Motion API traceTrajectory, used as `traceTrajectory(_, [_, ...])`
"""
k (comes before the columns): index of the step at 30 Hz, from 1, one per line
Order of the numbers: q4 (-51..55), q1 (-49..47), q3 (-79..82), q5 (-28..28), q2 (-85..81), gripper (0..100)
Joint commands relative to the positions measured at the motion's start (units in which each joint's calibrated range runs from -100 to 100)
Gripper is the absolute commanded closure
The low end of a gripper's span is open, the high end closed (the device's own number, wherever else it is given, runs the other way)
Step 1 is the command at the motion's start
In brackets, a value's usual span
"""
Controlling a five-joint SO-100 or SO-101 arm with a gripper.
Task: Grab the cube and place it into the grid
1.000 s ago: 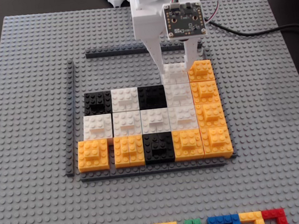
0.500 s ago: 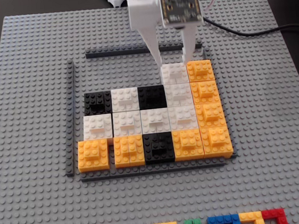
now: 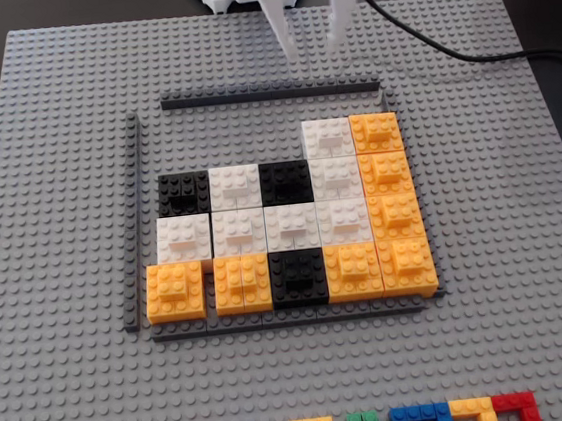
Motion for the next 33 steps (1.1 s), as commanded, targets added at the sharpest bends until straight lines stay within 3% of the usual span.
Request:
traceTrajectory(1, [-2.5,1.9,2.4,1.2,-9.7,95])
traceTrajectory(8, [-11.4,3.6,20.0,1.1,-24.6,100])
traceTrajectory(16, [-14.2,4.3,36.2,1.0,-38.4,100])
traceTrajectory(24, [-13.3,5.0,42.2,-0.1,-48.3,100])
traceTrajectory(33, [-13.7,5.2,44.8,0.9,-48.3,100])
